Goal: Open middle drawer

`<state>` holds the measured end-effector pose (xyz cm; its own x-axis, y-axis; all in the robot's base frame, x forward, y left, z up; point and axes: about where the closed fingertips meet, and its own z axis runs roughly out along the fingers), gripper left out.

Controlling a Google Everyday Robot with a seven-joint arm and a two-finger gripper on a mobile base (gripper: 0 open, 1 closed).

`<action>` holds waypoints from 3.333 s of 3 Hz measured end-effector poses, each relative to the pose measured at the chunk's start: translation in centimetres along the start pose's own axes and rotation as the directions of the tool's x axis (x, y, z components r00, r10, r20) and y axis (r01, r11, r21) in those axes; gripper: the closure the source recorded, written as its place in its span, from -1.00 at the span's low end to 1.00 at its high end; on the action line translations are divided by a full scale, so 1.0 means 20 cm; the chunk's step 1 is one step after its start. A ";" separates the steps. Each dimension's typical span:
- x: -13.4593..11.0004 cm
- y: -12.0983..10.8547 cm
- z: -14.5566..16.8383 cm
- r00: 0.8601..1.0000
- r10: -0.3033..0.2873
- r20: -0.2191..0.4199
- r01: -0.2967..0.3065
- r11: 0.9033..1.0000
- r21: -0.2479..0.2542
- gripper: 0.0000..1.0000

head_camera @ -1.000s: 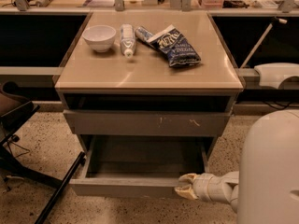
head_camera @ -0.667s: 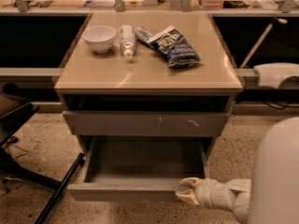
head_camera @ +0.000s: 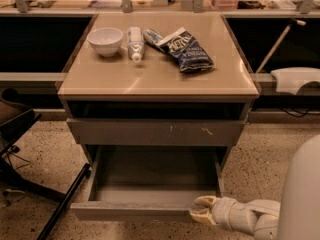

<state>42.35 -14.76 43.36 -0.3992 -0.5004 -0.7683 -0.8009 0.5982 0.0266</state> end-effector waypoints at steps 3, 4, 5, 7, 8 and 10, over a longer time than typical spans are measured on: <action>0.01 0.04 -0.05 1.000 0.020 0.006 -0.020 1.000 0.015 1.00; 0.05 0.08 -0.09 0.999 0.042 0.010 -0.042 0.999 0.031 1.00; 0.04 0.08 -0.11 0.999 0.042 0.010 -0.042 0.999 0.031 1.00; 0.06 0.12 -0.16 0.998 0.061 0.013 -0.061 0.997 0.044 0.64; 0.06 0.12 -0.16 0.998 0.061 0.013 -0.061 0.997 0.044 0.17; 0.06 0.12 -0.16 0.998 0.061 0.013 -0.061 0.997 0.044 -0.76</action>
Offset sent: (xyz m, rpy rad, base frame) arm -0.2853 -0.1089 -0.0295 0.1209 0.0528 -0.4991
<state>38.59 -15.96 44.54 -0.4411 -0.4548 -0.7737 -0.7545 0.6547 0.0454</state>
